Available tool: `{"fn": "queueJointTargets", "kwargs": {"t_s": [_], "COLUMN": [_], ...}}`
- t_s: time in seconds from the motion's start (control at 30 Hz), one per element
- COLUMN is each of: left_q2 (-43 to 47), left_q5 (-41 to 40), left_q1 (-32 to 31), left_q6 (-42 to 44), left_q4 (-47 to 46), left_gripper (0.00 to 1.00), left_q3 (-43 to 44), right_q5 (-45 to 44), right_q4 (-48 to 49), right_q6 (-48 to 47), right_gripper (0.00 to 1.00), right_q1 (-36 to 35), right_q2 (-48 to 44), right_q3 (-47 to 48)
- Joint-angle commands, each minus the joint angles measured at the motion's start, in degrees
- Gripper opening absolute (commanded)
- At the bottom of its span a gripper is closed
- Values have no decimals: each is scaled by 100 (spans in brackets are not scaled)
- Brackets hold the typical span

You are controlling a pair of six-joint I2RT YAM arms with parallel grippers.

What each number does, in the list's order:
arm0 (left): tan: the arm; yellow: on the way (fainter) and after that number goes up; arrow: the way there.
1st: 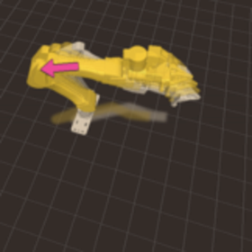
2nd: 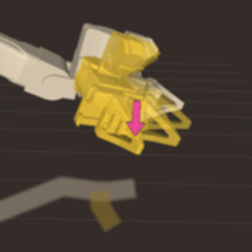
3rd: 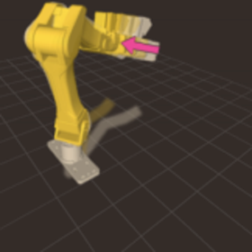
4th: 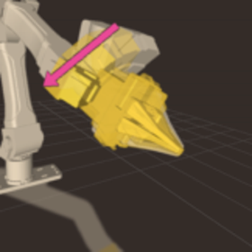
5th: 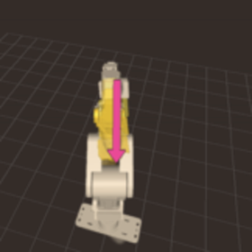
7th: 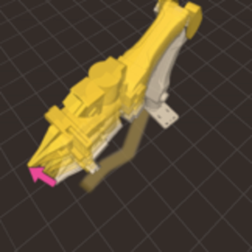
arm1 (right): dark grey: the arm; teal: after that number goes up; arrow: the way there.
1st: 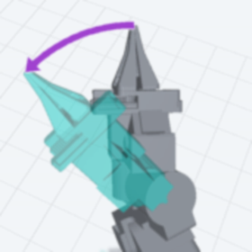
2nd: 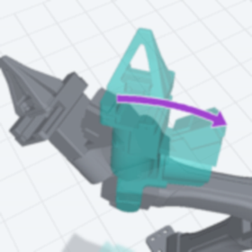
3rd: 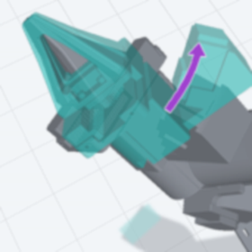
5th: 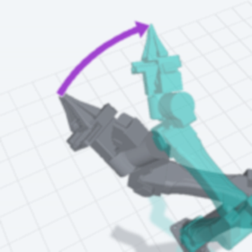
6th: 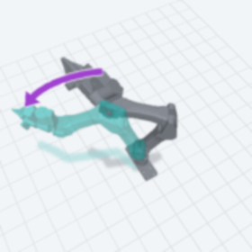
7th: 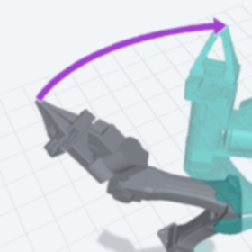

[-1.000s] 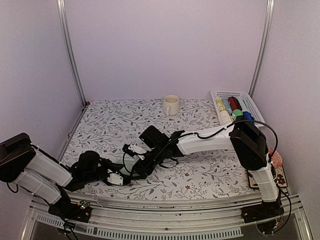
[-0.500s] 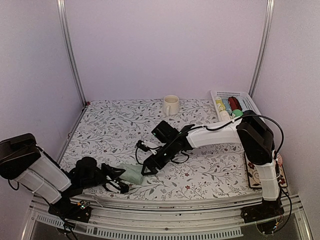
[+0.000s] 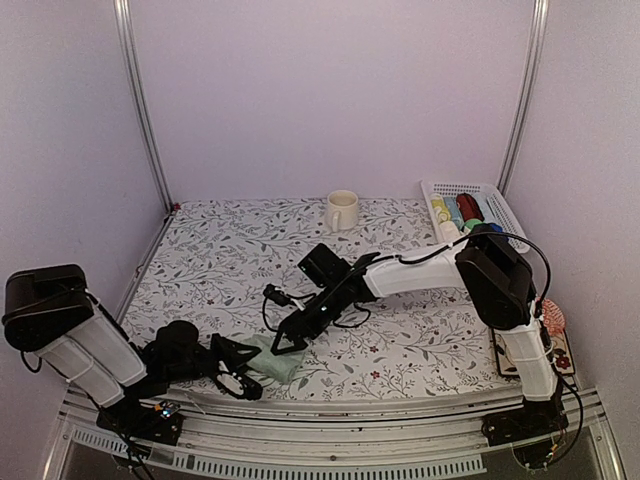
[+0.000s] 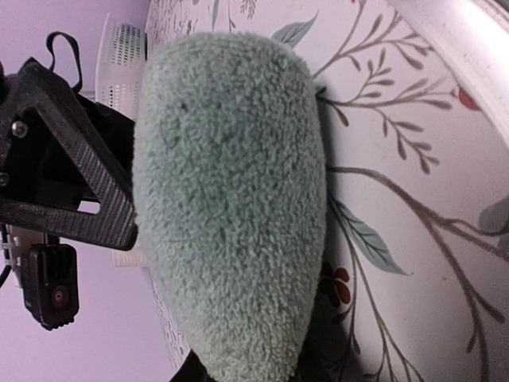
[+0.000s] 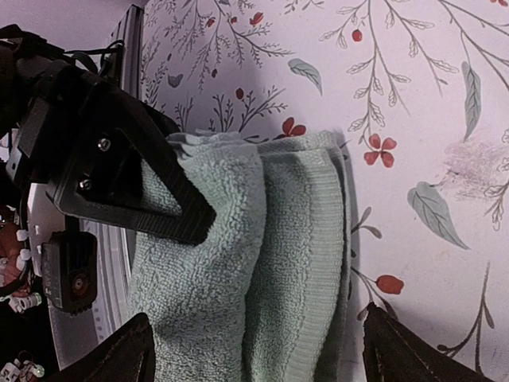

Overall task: Roll the towels
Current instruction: Roll the towel at the center of the board, then pick up the towel from the center of the board.

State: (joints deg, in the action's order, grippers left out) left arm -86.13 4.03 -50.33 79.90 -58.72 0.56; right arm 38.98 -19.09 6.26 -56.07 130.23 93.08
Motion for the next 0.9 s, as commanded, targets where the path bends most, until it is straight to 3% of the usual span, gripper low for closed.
{"fn": "queueJointTargets", "kwargs": {"t_s": [0.0, 0.33, 0.5, 0.67, 0.87], "left_q2": [-386, -624, -86, 789, 1125], "left_q5": [-195, -300, -152, 319, 472], "left_q1": [-96, -92, -99, -39, -6], "left_q6": [152, -12, -251, -655, -789], "left_q4": [-728, -777, 317, 2030, 2473], "left_gripper": [2, 1, 2, 4, 5], "left_q3": [-383, -302, -75, 291, 429], "right_q5": [672, 995, 843, 643, 518], "right_q4": [357, 541, 186, -155, -515], "right_q6": [178, 365, 289, 118, -32], "right_gripper": [90, 88, 87, 84, 82], "right_q1": [16, -148, -241, -287, -368], "right_q2": [-14, -157, 28, 188, 380], "right_q3": [-351, -472, -92, 208, 623]}}
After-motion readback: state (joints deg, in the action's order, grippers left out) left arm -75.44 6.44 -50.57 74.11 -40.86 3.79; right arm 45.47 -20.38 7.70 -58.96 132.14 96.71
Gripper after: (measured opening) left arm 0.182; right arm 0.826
